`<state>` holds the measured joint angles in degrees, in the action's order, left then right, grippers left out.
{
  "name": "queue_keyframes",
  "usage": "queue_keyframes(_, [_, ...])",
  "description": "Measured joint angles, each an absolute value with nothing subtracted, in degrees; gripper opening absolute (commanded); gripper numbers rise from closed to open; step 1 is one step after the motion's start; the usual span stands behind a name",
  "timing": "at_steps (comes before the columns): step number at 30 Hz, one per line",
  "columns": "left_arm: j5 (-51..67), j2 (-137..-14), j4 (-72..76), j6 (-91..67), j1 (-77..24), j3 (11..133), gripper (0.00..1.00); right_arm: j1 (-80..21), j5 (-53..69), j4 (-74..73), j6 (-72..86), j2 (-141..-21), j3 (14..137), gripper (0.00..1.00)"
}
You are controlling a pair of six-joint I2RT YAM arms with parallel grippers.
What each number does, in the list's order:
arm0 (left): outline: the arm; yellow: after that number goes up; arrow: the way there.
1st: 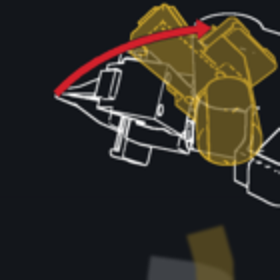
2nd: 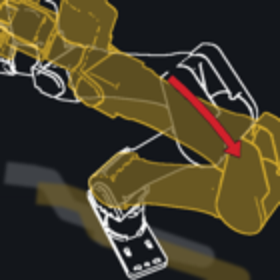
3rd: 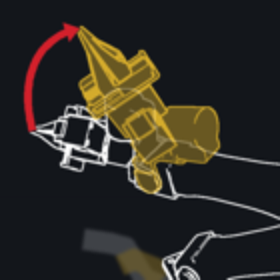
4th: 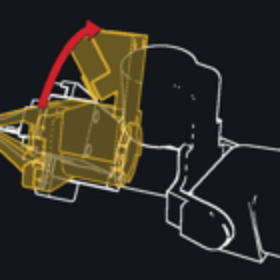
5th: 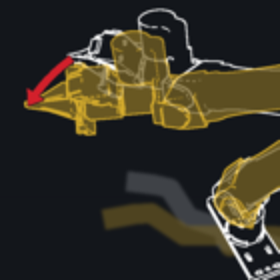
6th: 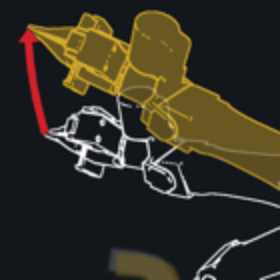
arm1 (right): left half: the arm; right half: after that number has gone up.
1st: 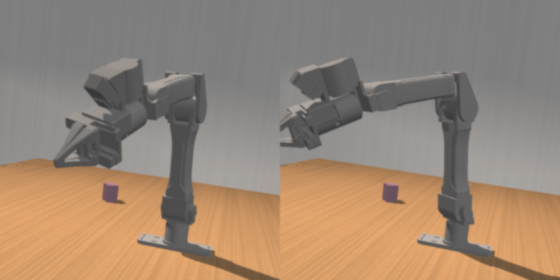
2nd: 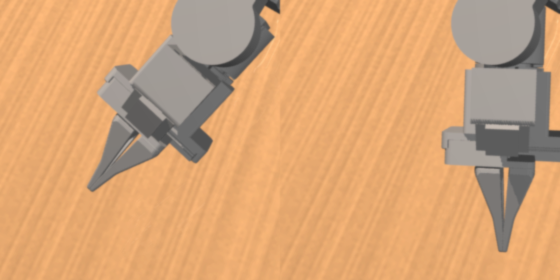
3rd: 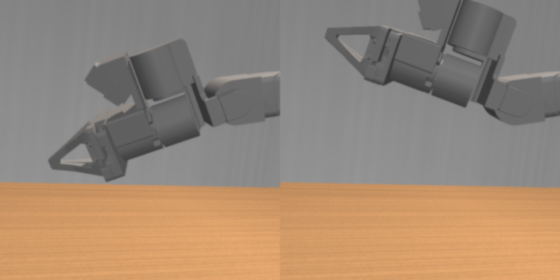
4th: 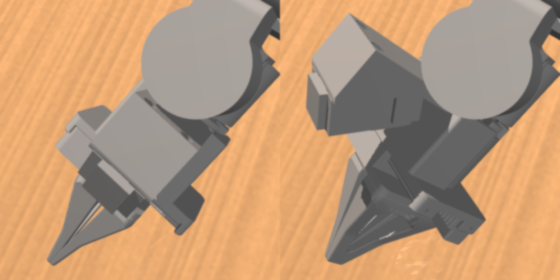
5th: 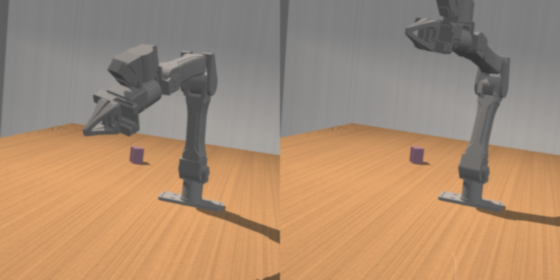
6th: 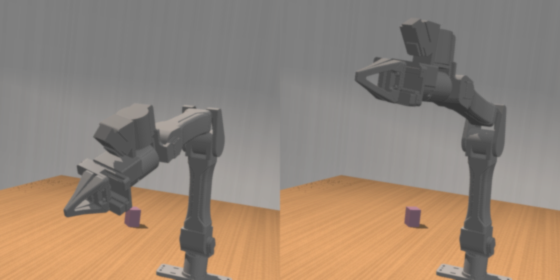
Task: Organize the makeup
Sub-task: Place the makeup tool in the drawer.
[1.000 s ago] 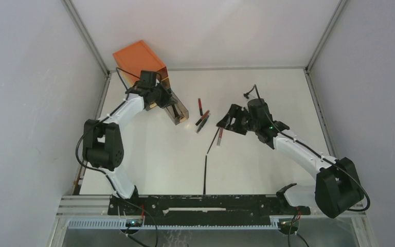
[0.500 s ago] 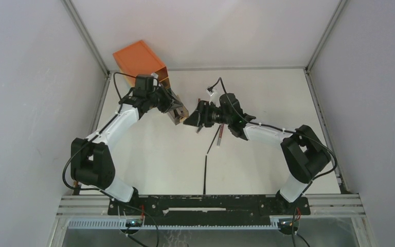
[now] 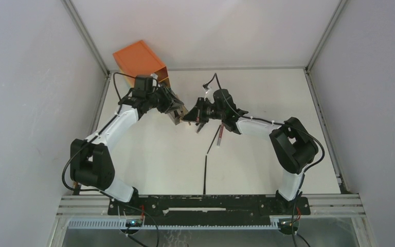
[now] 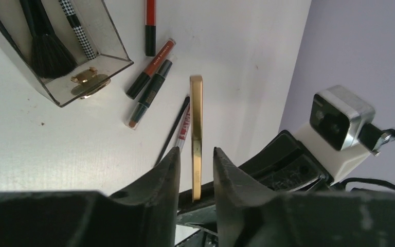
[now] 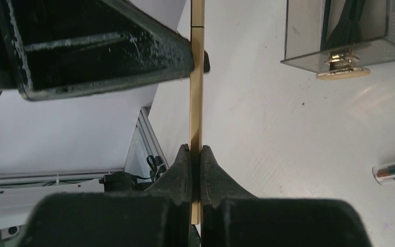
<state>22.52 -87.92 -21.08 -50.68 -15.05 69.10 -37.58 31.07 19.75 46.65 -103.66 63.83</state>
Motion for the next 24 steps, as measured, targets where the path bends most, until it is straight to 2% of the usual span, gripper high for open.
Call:
queue_keyframes(2, [22.33,-87.64,-21.50,-49.82,-14.98,69.10,0.69,-37.60,30.96,17.74,46.68,-104.25,65.84,0.00])
queue_keyframes(4, [21.45,-86.89,-22.94,-48.38,-14.72,69.25,0.83,-37.63,30.94,15.40,46.68,-105.27,68.58,0.00])
queue_keyframes(8, [18.04,-83.85,-27.11,-44.99,-12.84,70.00,0.89,-37.63,30.98,10.59,46.87,-108.38,74.48,0.00])
queue_keyframes(15, [9.30,-71.37,-31.35,-40.03,-5.87,70.74,0.92,-37.60,30.28,-0.89,47.05,-115.77,84.97,0.00])
queue_keyframes(24, [1.54,-59.44,-32.86,-35.97,-3.92,70.72,0.95,-37.10,27.40,-16.27,48.03,-130.43,107.35,0.00])
